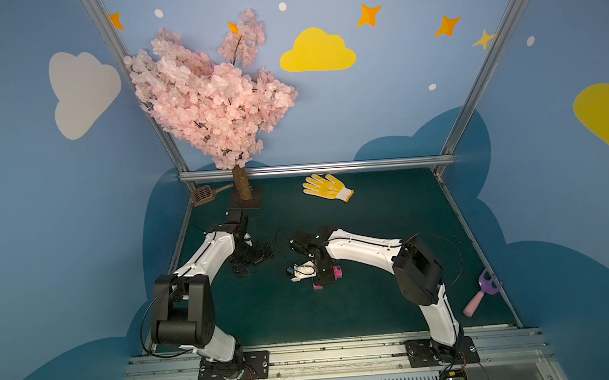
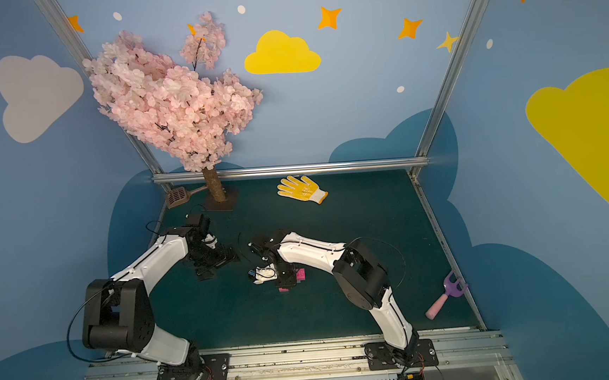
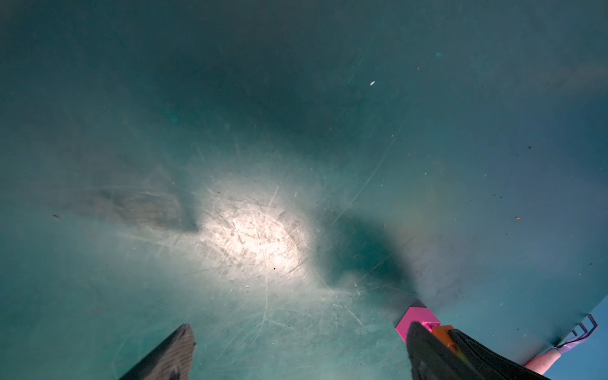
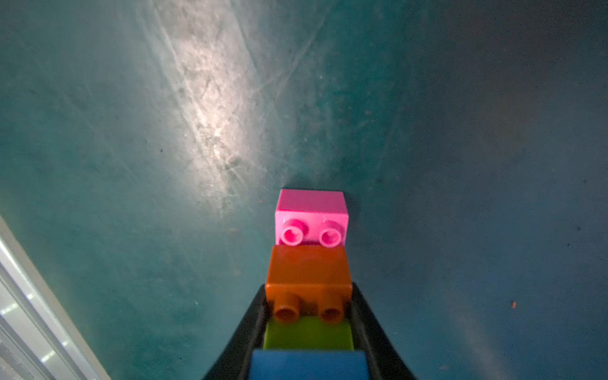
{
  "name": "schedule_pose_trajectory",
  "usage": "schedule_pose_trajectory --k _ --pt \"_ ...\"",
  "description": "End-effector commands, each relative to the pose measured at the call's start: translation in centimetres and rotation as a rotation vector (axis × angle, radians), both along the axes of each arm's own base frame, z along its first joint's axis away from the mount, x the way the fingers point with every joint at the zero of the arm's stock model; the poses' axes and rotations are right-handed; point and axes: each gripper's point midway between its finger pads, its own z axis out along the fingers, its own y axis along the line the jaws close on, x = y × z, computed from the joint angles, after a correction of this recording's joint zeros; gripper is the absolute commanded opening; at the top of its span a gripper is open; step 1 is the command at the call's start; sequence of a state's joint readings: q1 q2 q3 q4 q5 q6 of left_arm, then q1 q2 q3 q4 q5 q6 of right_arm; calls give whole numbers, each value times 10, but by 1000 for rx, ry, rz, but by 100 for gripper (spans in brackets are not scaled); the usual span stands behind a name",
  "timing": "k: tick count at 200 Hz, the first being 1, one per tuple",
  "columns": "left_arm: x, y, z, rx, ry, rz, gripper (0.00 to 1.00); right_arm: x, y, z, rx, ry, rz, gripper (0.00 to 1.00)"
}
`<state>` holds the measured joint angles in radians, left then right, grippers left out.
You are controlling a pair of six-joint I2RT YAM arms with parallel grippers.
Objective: Assemble the letter y with lego
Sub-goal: Assemble the lego brick with the lego brick.
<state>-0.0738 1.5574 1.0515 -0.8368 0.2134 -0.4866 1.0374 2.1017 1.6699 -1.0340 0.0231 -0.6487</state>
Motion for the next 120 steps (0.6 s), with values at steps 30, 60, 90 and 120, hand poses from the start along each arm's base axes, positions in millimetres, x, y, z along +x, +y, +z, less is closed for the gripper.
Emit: schedule_pose_trajectory --k 30,60,90,120 --pt "-2 0 -1 -13 10 10 100 -7 5 -27 -6 11 -5 0" --pt "-2 0 -1 -13 10 11 100 -7 6 -29 8 -1 -18 0" --pt "-2 1 -1 -13 11 12 100 -9 6 -30 9 -10 -19 0" --pt "-2 1 -1 -14 9 14 100 -12 4 -32 -7 2 -15 0"
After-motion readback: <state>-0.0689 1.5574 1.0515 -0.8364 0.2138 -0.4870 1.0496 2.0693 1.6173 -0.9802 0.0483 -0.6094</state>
